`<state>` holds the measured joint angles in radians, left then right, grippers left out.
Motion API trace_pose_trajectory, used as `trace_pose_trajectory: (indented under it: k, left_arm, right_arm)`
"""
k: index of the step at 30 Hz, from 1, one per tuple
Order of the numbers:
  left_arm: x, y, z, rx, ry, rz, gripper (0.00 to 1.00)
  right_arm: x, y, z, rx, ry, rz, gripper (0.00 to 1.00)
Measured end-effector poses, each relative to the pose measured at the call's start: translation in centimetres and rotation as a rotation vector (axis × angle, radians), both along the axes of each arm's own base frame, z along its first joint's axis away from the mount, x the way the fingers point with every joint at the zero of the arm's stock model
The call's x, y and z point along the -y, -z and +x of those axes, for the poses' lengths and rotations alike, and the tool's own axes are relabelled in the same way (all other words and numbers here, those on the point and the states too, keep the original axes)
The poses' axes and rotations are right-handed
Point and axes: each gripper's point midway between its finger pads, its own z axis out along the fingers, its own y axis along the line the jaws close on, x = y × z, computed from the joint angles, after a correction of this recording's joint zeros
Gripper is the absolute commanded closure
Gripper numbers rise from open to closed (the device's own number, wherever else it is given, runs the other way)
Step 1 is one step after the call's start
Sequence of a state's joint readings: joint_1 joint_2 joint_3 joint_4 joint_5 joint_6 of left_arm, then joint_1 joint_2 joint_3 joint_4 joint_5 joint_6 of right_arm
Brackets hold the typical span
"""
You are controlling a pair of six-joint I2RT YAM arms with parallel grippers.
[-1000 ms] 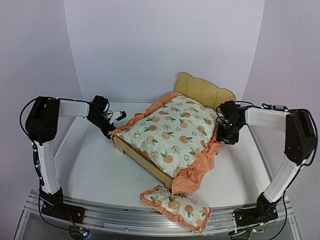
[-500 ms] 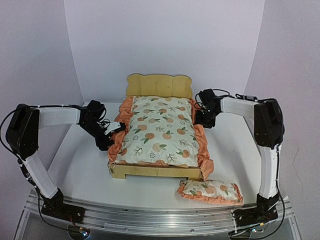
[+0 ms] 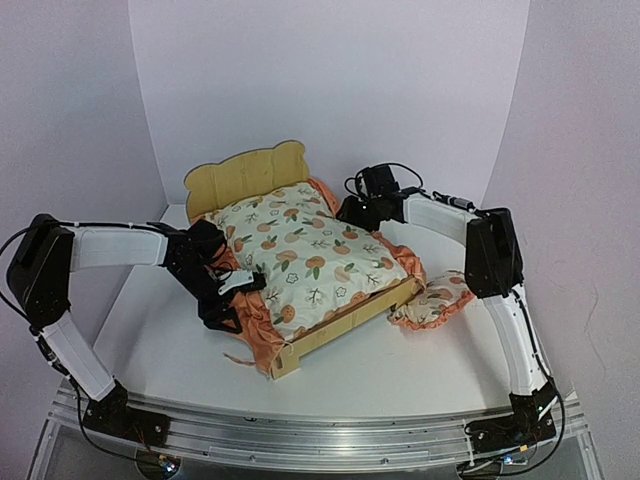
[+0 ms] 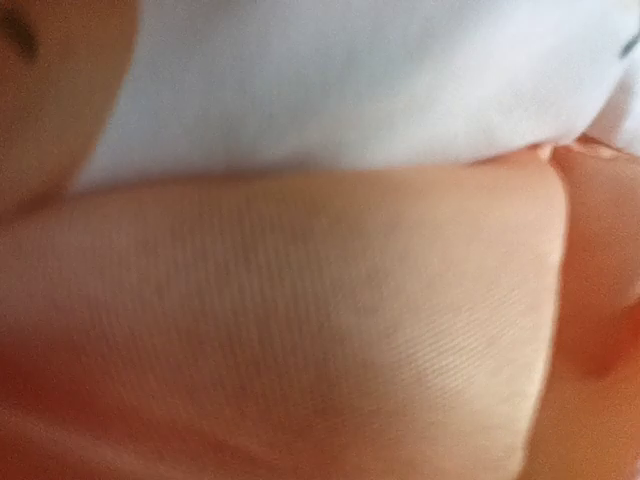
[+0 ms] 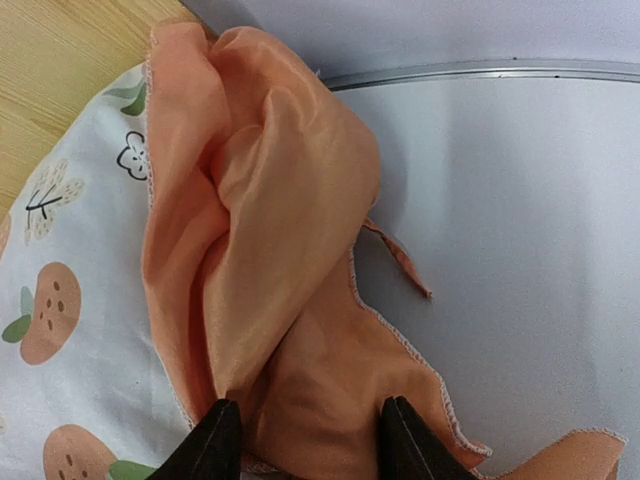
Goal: Set up the pet bed
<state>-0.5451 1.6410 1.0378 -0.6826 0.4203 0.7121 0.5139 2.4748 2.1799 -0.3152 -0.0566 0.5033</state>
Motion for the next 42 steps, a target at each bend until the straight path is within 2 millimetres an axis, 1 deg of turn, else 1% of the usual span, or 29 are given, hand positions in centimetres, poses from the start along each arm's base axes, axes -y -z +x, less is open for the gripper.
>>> trace_pose_trajectory:
  k: [3, 5, 6, 8, 10, 12, 14, 15, 17, 18, 20, 22, 24, 25, 27, 29, 31, 33, 35, 36, 38, 41, 42]
  left_arm:
    - [1.6, -0.1, -1.3, -0.024, 0.034, -0.018, 0.3]
    - [3.2, -0.2, -1.9, -0.032, 0.068, -0.038, 0.3]
    - [4.4, -0.3, -2.0, -0.028, 0.093, -0.06, 0.3]
    - [6.7, -0.5, -1.9, -0.008, 0.135, -0.103, 0.3]
    - [8.8, -0.9, -1.7, 0.012, 0.165, -0.148, 0.3]
    - [10.5, -1.7, -1.4, 0.031, 0.183, -0.189, 0.29]
    - [11.5, -2.8, -0.8, 0.039, 0.182, -0.22, 0.28]
    - [11.8, -3.3, -0.6, 0.047, 0.182, -0.233, 0.27]
    - [12.2, -4.5, 0.0, 0.065, 0.183, -0.255, 0.24]
    - [12.3, -5.1, 0.2, 0.075, 0.183, -0.268, 0.22]
    - [12.3, -6.8, 1.2, 0.106, 0.168, -0.298, 0.19]
    - [11.9, -9.5, 3.0, 0.15, 0.124, -0.34, 0.17]
    - [11.1, -12.5, 5.7, 0.206, 0.062, -0.382, 0.15]
    - [10.5, -14.0, 7.3, 0.248, 0.028, -0.397, 0.14]
    - [8.8, -16.8, 11.2, 0.359, -0.063, -0.399, 0.11]
    - [6.5, -18.3, 14.5, 0.464, -0.151, -0.363, 0.06]
    - [4.0, -18.6, 17.0, 0.538, -0.234, -0.307, 0.03]
    - [1.1, -18.4, 19.4, 0.585, -0.326, -0.242, 0.01]
    - [-1.5, -18.3, 21.7, 0.613, -0.408, -0.197, 0.0]
    - [-2.6, -18.3, 22.8, 0.625, -0.442, -0.185, 0.0]
    - [-4.2, -18.4, 24.6, 0.629, -0.494, -0.173, 0.0]
    - [-5.7, -18.5, 26.6, 0.65, -0.558, -0.148, 0.02]
    - [-6.2, -18.4, 26.9, 0.647, -0.574, -0.146, 0.02]
  right_arm:
    - [1.4, -0.6, -1.1, 0.014, 0.002, -0.062, 0.45]
    - [2.5, -1.9, -2.6, 0.023, 0.003, -0.105, 0.44]
    - [2.8, -2.9, -3.6, 0.025, -0.007, -0.121, 0.42]
    - [3.0, -5.4, -5.6, 0.054, -0.024, -0.156, 0.4]
    - [3.5, -8.4, -8.0, 0.095, -0.038, -0.196, 0.39]
    - [4.3, -11.6, -10.1, 0.146, -0.041, -0.228, 0.39]
    - [6.1, -13.5, -12.0, 0.163, -0.02, -0.273, 0.38]
    - [7.3, -14.1, -12.7, 0.165, -0.001, -0.295, 0.38]
    - [10.1, -14.3, -14.1, 0.146, 0.048, -0.345, 0.37]
    - [11.6, -13.9, -15.0, 0.124, 0.073, -0.37, 0.37]
    - [14.3, -12.3, -16.7, 0.058, 0.115, -0.417, 0.37]
    - [16.5, -10.2, -18.3, -0.013, 0.153, -0.451, 0.37]
    - [18.0, -8.1, -19.7, -0.084, 0.179, -0.483, 0.35]
    - [18.5, -7.2, -20.3, -0.115, 0.188, -0.495, 0.34]
    - [19.0, -5.8, -21.2, -0.166, 0.199, -0.507, 0.32]
    - [19.2, -5.0, -21.9, -0.202, 0.206, -0.505, 0.31]
    - [19.2, -4.6, -22.3, -0.222, 0.212, -0.494, 0.32]
    - [19.2, -4.3, -22.5, -0.24, 0.215, -0.478, 0.35]
    - [19.0, -4.1, -22.6, -0.26, 0.214, -0.454, 0.41]
    - [19.0, -3.9, -22.6, -0.271, 0.214, -0.444, 0.46]
    - [19.1, -3.3, -22.3, -0.295, 0.219, -0.427, 0.54]
    - [19.2, -1.2, -21.9, -0.352, 0.219, -0.429, 0.63]
    - [19.2, -0.3, -21.8, -0.374, 0.206, -0.435, 0.64]
